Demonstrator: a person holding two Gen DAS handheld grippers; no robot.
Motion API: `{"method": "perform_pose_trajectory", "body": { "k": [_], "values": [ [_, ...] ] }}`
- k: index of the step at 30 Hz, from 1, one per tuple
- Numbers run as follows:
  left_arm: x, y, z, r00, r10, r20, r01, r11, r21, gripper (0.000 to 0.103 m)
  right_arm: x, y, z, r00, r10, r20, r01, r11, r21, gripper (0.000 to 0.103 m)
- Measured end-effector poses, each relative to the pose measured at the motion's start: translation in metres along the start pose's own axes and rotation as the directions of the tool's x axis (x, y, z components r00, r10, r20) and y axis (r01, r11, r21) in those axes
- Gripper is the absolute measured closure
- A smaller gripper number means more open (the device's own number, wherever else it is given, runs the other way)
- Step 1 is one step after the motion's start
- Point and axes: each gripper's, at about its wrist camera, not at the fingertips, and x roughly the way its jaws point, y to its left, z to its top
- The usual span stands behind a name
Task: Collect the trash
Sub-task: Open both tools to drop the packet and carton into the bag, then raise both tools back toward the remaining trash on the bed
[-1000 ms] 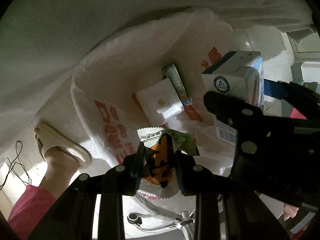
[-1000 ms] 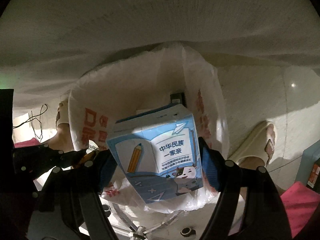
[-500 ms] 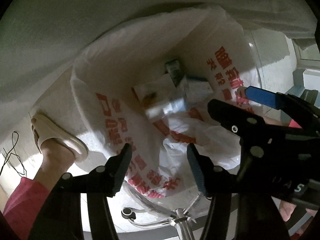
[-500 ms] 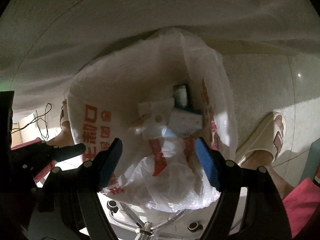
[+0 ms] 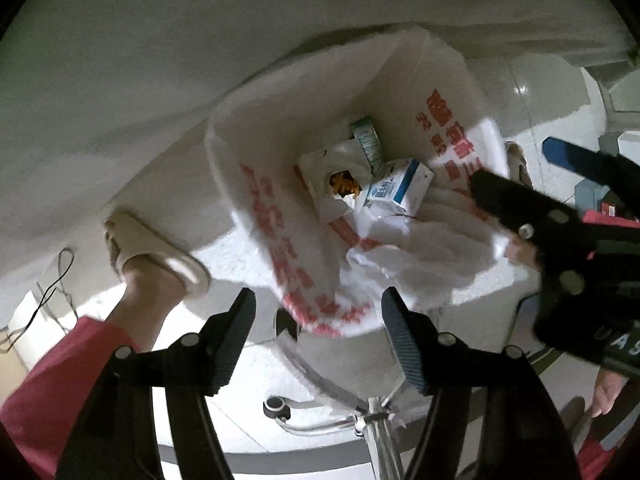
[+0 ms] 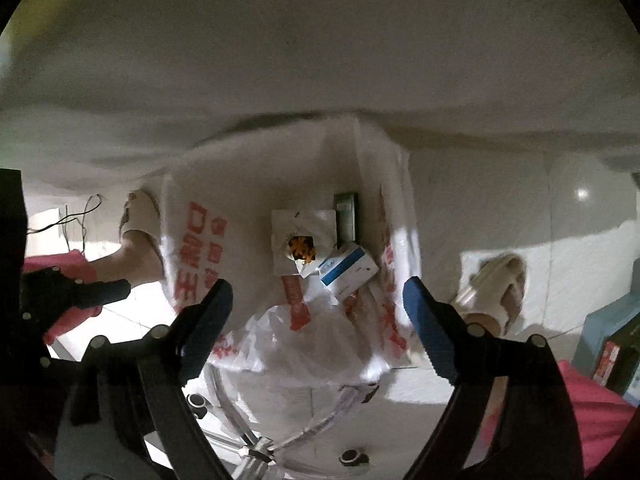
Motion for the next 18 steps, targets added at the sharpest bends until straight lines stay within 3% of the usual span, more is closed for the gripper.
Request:
{"method": "perform_pose_trajectory", "body": {
  "k": [5, 7, 9, 14, 16, 18],
  "values": [
    [-0.051, 0.017, -0.034, 0.996, -0.067, 0.056, 0.073, 0.992, -0.105, 0.036, -0.073, 0.007, -0.009, 0.992, 0.003, 0.125, 0.009, 0.995, -0.098, 0.018],
    [-0.083, 0.030, -0.047, 0.991, -0.091, 0.102, 0.107, 0.981, -0.162, 0.033, -0.119, 0.012, -0.011, 0.977, -0.015, 0.212, 0.053, 0.984, -0.172, 0.018],
    [-0.114, 0.041, -0.055, 0.985, -0.068, 0.159, 0.100, 0.975, -0.200, 0.028, -0.161, 0.018, -0.012, 0.955, -0.043, 0.294, 0.116, 0.964, -0.237, 0.012],
    [-0.205, 0.073, -0.065, 0.951, 0.059, 0.304, 0.048, 0.942, -0.333, 0.018, -0.284, 0.038, -0.012, 0.848, -0.017, 0.530, 0.262, 0.882, -0.391, 0.007],
    [-0.244, 0.088, -0.068, 0.934, 0.067, 0.350, 0.079, 0.919, -0.387, 0.016, -0.314, 0.046, -0.011, 0.825, 0.028, 0.565, 0.274, 0.855, -0.441, 0.007],
    [-0.275, 0.097, -0.070, 0.921, 0.084, 0.381, 0.095, 0.899, -0.429, 0.015, -0.344, 0.051, -0.006, 0.822, 0.051, 0.567, 0.305, 0.802, -0.514, 0.007]
  ]
}}
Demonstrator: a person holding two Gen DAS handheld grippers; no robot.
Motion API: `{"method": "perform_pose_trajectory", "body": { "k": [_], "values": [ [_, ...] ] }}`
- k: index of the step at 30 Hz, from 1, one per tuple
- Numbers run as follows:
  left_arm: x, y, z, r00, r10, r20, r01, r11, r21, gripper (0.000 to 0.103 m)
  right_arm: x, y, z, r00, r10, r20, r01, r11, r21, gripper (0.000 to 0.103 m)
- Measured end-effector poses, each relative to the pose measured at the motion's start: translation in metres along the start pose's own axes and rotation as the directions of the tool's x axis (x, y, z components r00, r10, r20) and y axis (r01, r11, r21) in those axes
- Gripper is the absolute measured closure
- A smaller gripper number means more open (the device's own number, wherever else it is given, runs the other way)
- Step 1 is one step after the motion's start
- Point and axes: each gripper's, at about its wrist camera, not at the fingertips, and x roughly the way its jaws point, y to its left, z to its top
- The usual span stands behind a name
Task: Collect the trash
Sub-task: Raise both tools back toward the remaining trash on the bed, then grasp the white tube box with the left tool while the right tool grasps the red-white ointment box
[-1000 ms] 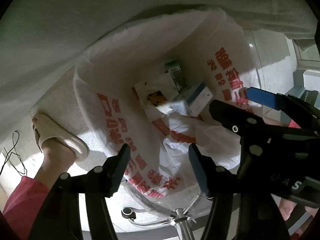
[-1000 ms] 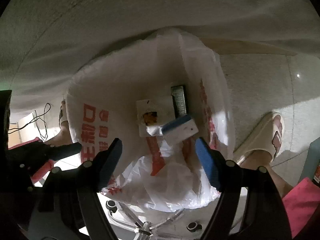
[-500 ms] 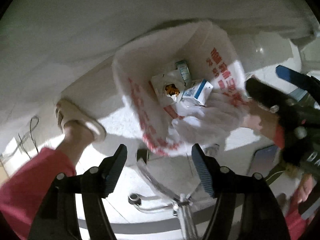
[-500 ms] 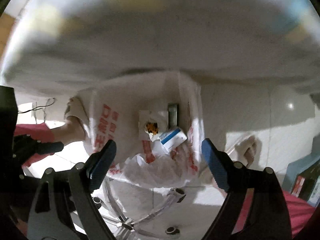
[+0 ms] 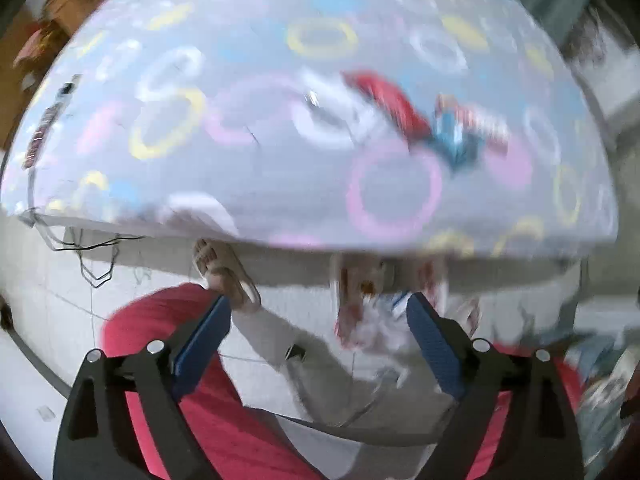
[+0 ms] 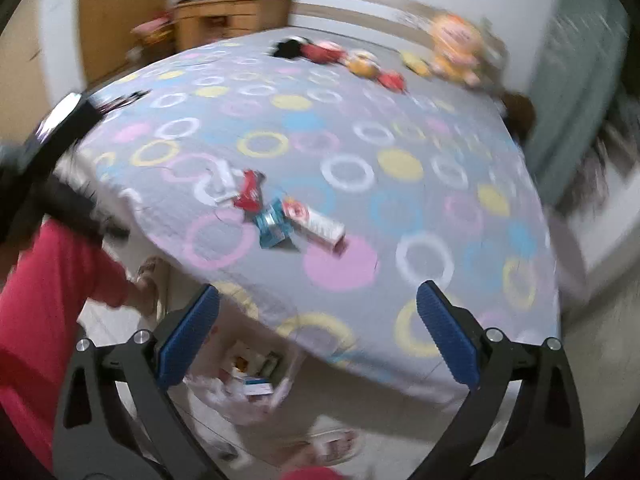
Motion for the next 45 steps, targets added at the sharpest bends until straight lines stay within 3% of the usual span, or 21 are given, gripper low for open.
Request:
{"method": "perform_pose_trajectory", "body": {
  "k": [4, 7, 11, 14, 18, 23, 29, 35, 45],
  "values": [
    [-0.051, 0.013, 0.029, 0.998, 0.006, 0.063, 0.001, 0.994, -0.109, 0.011, -0.030, -0.013, 0.038, 0.998, 0.059, 0.026, -0.054, 0.988, -0.146, 0.007],
    [-0.071, 0.020, 0.049, 0.997, -0.004, 0.083, 0.019, 0.983, -0.185, 0.011, -0.044, -0.024, 0.059, 0.997, 0.056, 0.058, -0.040, 0.967, -0.251, 0.007],
    [-0.083, 0.027, 0.074, 0.996, -0.024, 0.085, 0.046, 0.963, -0.267, 0.011, -0.045, -0.039, 0.083, 0.986, 0.166, 0.012, -0.151, 0.922, -0.358, 0.006],
    [-0.079, 0.025, 0.090, 0.997, -0.019, 0.075, 0.041, 0.952, -0.303, 0.011, -0.032, -0.044, 0.096, 0.983, 0.183, -0.025, -0.176, 0.887, -0.426, 0.007],
    [-0.056, 0.023, 0.114, 0.998, 0.006, 0.060, 0.014, 0.941, -0.338, 0.011, -0.008, -0.048, 0.110, 0.968, 0.233, -0.089, -0.247, 0.850, -0.466, 0.007],
    [-0.013, 0.023, 0.136, 1.000, -0.023, 0.000, 0.021, 0.920, -0.391, 0.011, 0.040, -0.051, 0.126, 0.943, 0.283, -0.173, -0.331, 0.802, -0.497, 0.007],
    [0.032, 0.028, 0.155, 0.998, -0.038, -0.048, 0.013, 0.896, -0.444, 0.011, 0.097, -0.047, 0.133, 0.922, 0.279, -0.267, -0.383, 0.757, -0.529, 0.007],
    [0.077, 0.033, 0.161, 0.995, -0.048, -0.091, -0.005, 0.864, -0.503, 0.011, 0.154, -0.031, 0.113, 0.886, 0.288, -0.363, -0.451, 0.715, -0.534, 0.007],
    [0.119, 0.033, 0.163, 0.993, -0.053, -0.103, -0.011, 0.842, -0.539, 0.011, 0.232, -0.013, 0.075, 0.826, 0.280, -0.488, -0.532, 0.674, -0.512, 0.007]
  ]
}}
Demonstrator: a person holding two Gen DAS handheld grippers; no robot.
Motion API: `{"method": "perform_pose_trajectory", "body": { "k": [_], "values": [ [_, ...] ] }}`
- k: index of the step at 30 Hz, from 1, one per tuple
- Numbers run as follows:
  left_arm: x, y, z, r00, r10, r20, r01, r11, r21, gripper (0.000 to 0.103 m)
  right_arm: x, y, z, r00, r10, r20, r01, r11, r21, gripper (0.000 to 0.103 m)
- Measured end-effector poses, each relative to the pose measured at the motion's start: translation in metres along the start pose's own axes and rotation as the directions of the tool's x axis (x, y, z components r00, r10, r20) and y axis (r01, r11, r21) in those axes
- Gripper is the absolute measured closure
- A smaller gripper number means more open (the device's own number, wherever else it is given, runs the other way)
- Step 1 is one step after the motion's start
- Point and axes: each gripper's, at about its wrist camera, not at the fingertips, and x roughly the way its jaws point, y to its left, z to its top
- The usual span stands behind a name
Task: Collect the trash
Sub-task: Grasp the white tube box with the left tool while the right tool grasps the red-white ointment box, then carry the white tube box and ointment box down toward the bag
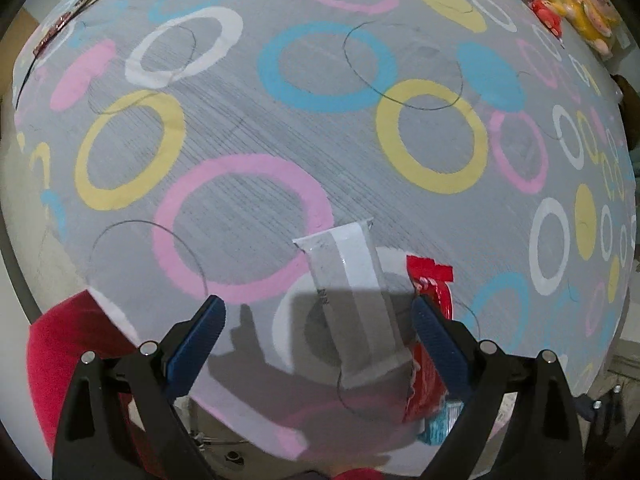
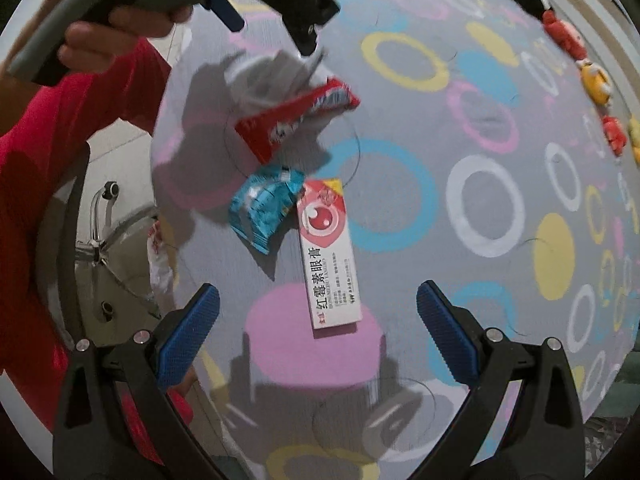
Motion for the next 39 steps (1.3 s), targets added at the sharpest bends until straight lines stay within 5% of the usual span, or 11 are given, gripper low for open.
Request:
{"method": "perform_pose_trajectory", "body": {
  "k": [8, 14, 16, 20, 24, 28, 29, 39],
  "values": [
    [0.021, 0.006, -0.002, 1.000, 0.007, -0.018, -0.008, 0.997, -0.070, 0.015, 0.033, -0.011, -0.001, 1.000, 0.027, -0.013, -0.027, 0.999, 0.029, 0.007],
    [0.026, -0.001, 0.001, 0.997, 0.080, 0.019, -0.079, 0.996, -0.051, 0.019, 0.049, -0.011, -0.004, 1.000, 0.019, -0.014, -0.018, 1.000, 0.020, 0.009],
    [0.026, 0.000, 0.000, 0.996, 0.085, 0.026, -0.083, 0.994, -0.066, 0.020, 0.054, -0.010, -0.004, 1.000, 0.017, -0.020, -0.017, 1.000, 0.020, 0.026],
    [0.024, -0.004, -0.004, 0.995, 0.089, 0.041, -0.084, 0.991, -0.105, 0.027, 0.059, -0.011, -0.007, 0.999, 0.035, -0.015, -0.034, 0.998, 0.045, 0.030],
    [0.020, -0.011, -0.016, 0.991, 0.119, 0.066, -0.112, 0.989, -0.095, 0.037, 0.056, -0.013, -0.012, 0.999, 0.038, 0.018, -0.039, 0.996, 0.080, 0.047],
    [0.015, -0.015, -0.023, 0.992, 0.099, 0.074, -0.093, 0.993, -0.074, 0.058, 0.052, -0.013, -0.016, 0.998, 0.030, 0.052, -0.037, 0.990, 0.138, 0.067],
    [0.014, -0.016, -0.024, 0.994, 0.086, 0.072, -0.081, 0.995, -0.063, 0.063, 0.051, -0.013, -0.019, 0.998, 0.016, 0.058, -0.025, 0.987, 0.161, 0.068],
    [0.002, -0.002, -0.028, 0.998, 0.000, 0.065, -0.004, 0.999, 0.049, 0.064, 0.037, -0.016, -0.040, 0.988, -0.132, 0.078, 0.094, 0.922, 0.375, 0.070]
  ]
}}
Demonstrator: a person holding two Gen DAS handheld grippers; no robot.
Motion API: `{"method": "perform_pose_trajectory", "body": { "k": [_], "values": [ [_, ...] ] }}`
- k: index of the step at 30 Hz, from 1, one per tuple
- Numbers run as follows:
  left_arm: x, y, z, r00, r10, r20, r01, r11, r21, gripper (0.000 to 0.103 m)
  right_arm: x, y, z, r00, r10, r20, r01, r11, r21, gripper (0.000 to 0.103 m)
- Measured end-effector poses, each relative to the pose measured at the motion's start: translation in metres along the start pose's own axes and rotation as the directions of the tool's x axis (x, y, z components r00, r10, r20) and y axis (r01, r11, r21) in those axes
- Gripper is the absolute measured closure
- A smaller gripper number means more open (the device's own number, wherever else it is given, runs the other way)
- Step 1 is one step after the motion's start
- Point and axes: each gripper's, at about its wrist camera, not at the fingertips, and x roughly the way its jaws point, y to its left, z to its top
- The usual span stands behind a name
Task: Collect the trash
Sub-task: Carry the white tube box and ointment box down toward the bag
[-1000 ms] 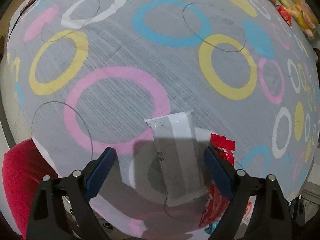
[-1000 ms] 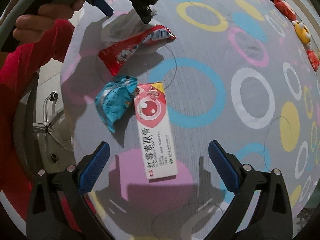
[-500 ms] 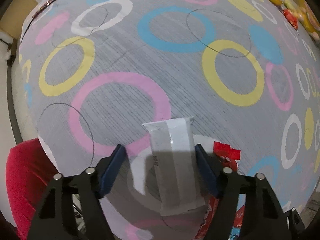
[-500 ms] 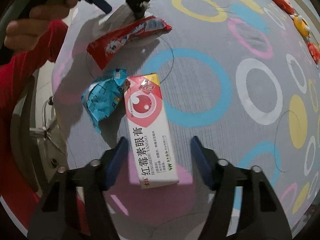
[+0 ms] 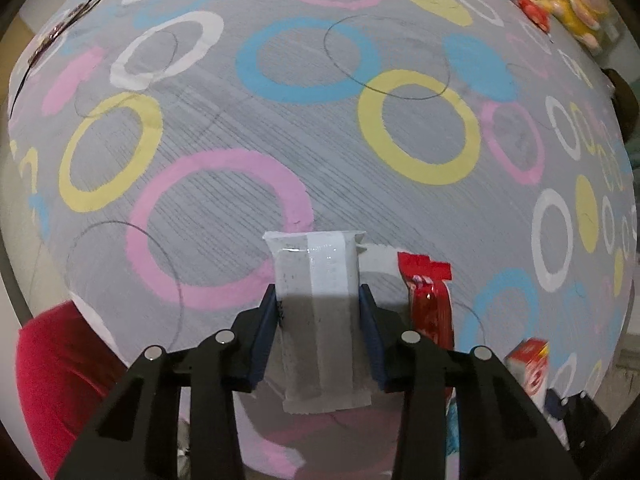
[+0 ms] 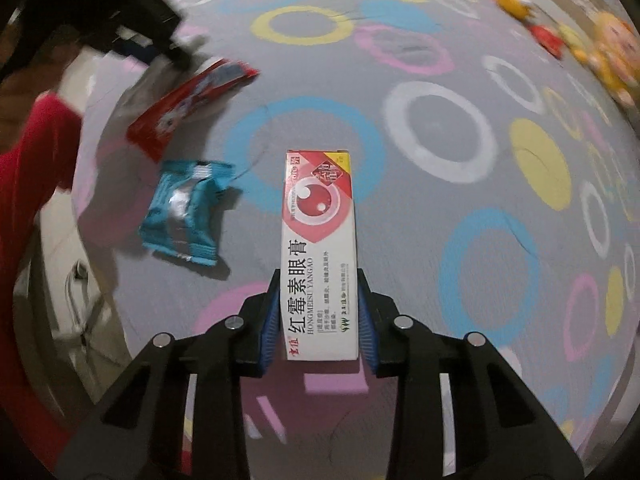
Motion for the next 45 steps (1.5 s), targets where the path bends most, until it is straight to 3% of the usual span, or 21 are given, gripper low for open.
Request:
{"method": "perform_pose_trajectory", "body": {
  "k": [7, 11, 17, 26, 31, 45],
  "values": [
    [-0.028, 0.015, 0.021, 0.999, -0.040, 0.037, 0.037, 0.997, 0.062, 0.064, -0.038, -0.019, -0.010, 0.988, -0.138, 0.063, 0.119, 0.961, 0.250, 0.070],
    [-0.059, 0.021, 0.014, 0.995, -0.063, 0.082, 0.050, 0.988, 0.145, 0.064, -0.072, -0.017, -0.012, 0.974, -0.213, 0.077, 0.176, 0.925, 0.337, 0.070],
    [-0.098, 0.007, -0.016, 0.987, -0.120, 0.106, 0.088, 0.960, 0.267, 0.064, -0.120, 0.010, -0.025, 0.958, -0.264, 0.115, 0.191, 0.881, 0.433, 0.070],
    [-0.143, 0.010, -0.084, 0.971, -0.170, 0.165, 0.080, 0.890, 0.449, 0.064, -0.187, 0.071, -0.038, 0.928, -0.334, 0.164, 0.213, 0.840, 0.499, 0.070],
    [-0.162, 0.013, -0.121, 0.966, -0.192, 0.173, 0.076, 0.852, 0.518, 0.064, -0.203, 0.105, -0.047, 0.922, -0.333, 0.199, 0.190, 0.835, 0.516, 0.070],
    [-0.152, 0.020, -0.199, 0.972, -0.189, 0.141, 0.063, 0.783, 0.619, 0.064, -0.214, 0.184, -0.081, 0.915, -0.348, 0.203, 0.192, 0.820, 0.538, 0.070]
  ]
}}
